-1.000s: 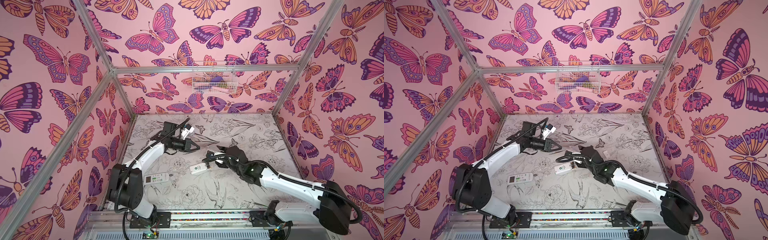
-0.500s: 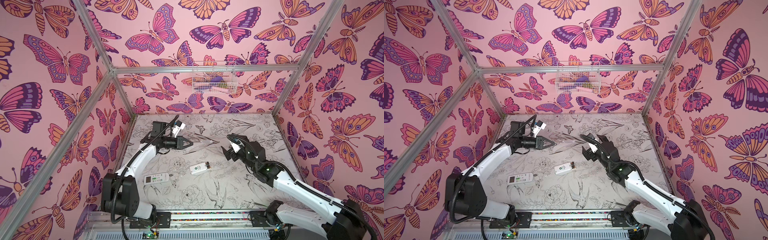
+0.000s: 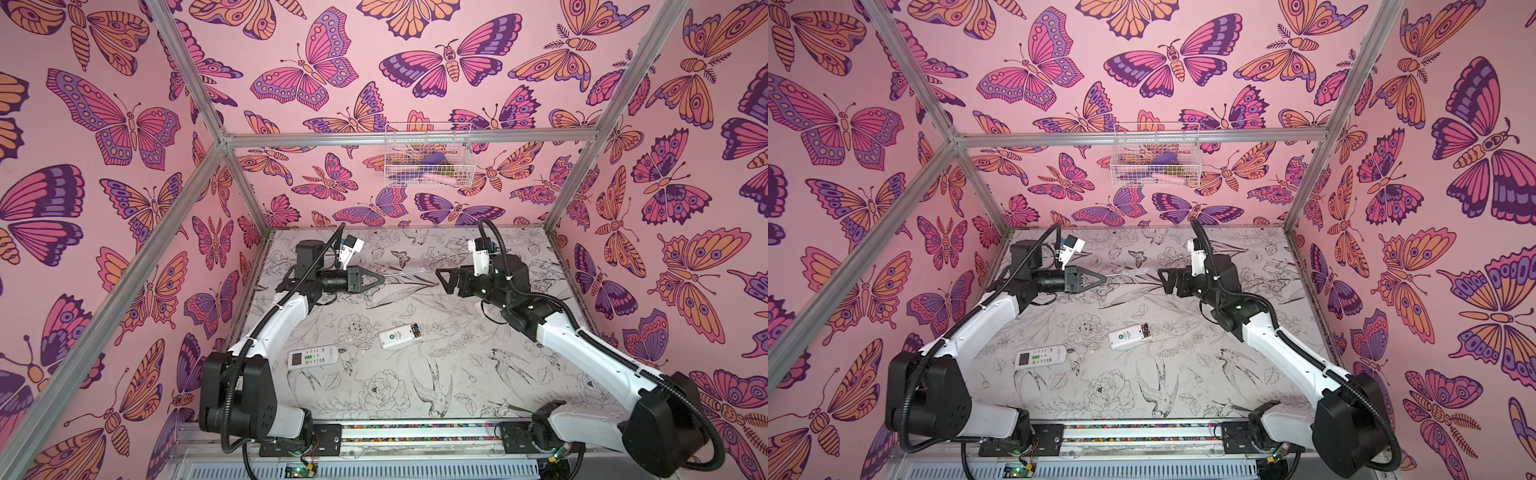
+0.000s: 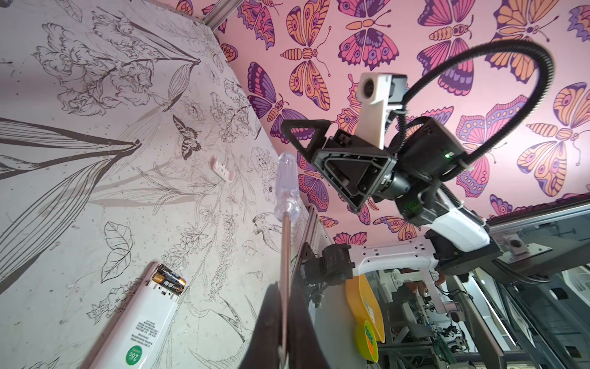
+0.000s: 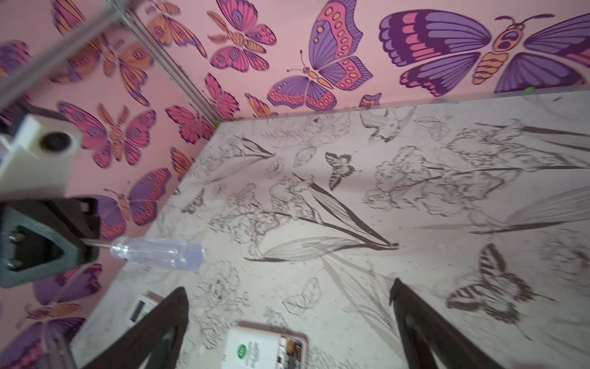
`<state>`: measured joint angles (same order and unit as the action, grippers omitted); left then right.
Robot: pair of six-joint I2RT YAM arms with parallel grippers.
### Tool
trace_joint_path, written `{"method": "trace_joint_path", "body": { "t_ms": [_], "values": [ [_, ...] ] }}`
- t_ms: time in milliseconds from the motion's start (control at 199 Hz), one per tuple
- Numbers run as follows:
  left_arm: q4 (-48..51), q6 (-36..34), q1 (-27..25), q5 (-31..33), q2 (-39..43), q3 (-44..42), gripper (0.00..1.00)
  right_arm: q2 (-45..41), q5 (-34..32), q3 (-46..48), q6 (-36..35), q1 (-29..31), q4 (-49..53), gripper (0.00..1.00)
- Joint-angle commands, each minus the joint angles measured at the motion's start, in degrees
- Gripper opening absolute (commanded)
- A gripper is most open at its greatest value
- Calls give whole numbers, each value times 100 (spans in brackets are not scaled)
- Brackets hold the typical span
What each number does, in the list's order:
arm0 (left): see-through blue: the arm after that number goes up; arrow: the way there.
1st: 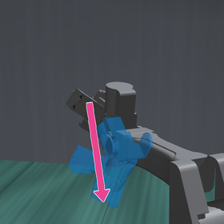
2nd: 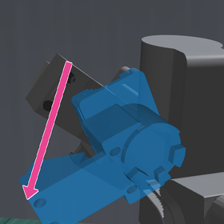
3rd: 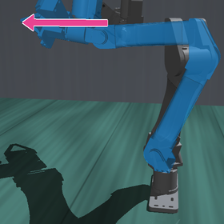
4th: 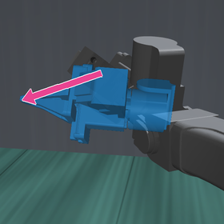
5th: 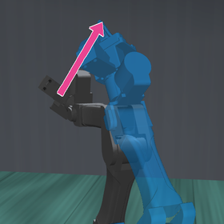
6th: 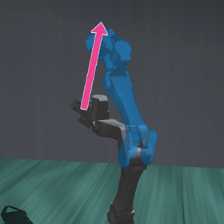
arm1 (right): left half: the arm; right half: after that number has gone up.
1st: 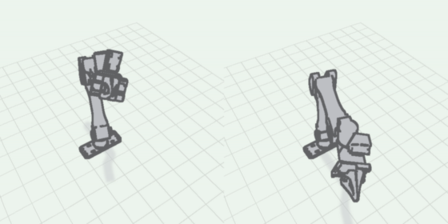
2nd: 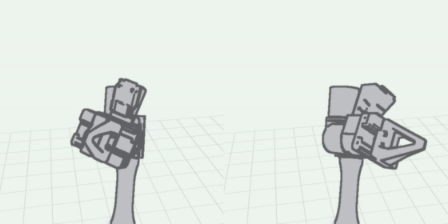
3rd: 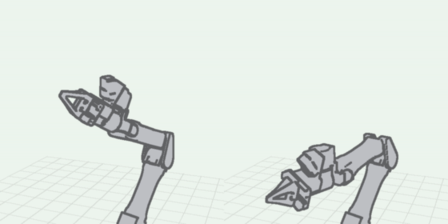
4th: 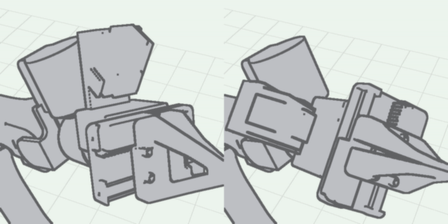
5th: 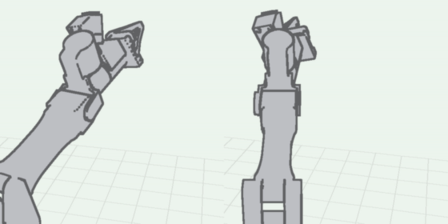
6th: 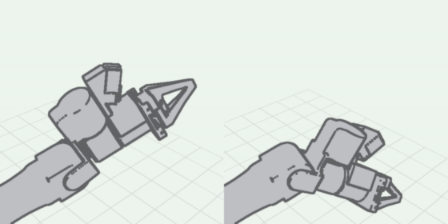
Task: Unload the batteries from the remote control
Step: 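Raise the screwdriver with the left gripper while the right gripper regrasps its handle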
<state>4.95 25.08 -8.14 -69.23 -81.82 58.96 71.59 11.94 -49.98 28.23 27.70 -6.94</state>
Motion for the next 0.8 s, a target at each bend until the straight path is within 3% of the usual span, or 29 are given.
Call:
{"method": "trace_joint_path", "body": {
  "t_ms": [0, 130, 361, 466, 662, 797],
  "values": [
    [-604, 402, 50, -235, 171, -229, 0, 108, 693, 216, 1088, -23, -1151, 99],
    [-981, 791, 59, -271, 105, -275, 0, 305, 1249, 200, 1477, -21, -1436, 99],
    [-1484, 1198, 3, -533, 42, -233, 0, 1002, 2727, 289, 2732, -169, -3477, 97],
    [-1694, 1306, -112, -558, 39, -253, 0, 1329, 3066, 251, 3053, -165, -4108, 94],
    [-1834, 1482, -246, -624, -73, -192, 0, 2188, 3600, 43, 4292, -128, -5863, 89],
    [-1857, 1514, -281, -708, -127, -179, 0, 2535, 4032, -256, 4520, -24, -6064, 80]
  ]
}}
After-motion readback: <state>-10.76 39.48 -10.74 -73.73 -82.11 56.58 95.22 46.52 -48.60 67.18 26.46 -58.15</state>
